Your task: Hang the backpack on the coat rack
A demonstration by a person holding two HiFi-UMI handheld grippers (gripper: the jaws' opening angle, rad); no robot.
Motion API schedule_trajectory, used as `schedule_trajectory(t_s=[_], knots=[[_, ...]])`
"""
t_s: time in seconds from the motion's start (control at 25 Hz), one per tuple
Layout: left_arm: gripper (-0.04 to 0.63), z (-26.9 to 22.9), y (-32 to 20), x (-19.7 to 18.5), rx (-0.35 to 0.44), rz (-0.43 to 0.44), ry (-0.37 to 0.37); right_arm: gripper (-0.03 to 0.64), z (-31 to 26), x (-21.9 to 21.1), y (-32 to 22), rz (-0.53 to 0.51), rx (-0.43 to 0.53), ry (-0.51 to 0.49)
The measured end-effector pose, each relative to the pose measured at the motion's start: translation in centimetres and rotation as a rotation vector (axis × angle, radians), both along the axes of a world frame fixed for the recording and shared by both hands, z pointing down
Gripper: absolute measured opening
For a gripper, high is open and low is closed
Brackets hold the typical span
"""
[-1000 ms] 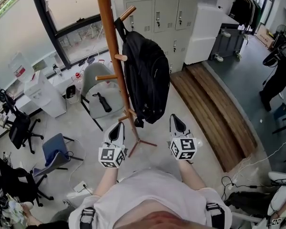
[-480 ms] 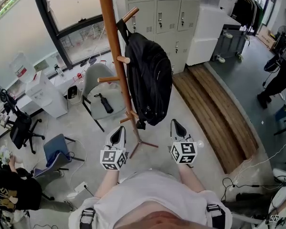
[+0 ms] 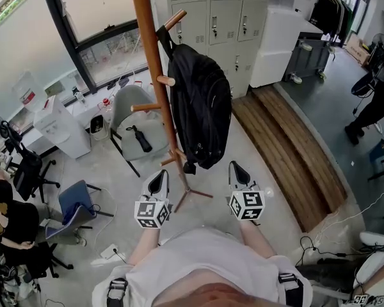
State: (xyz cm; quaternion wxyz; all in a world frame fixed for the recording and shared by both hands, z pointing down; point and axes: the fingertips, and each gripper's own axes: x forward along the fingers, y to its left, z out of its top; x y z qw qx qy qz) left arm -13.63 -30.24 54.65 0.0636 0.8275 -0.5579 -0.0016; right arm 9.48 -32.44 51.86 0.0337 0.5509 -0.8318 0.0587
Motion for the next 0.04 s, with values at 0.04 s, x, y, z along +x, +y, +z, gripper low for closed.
schedule_trajectory(t_s=[0.04], knots=[[0.008,0.00,-0.03,0.00,0.000,0.002,0.002,0.008,0.04,0.02,-0.02,0.000,-0.001,0.002]])
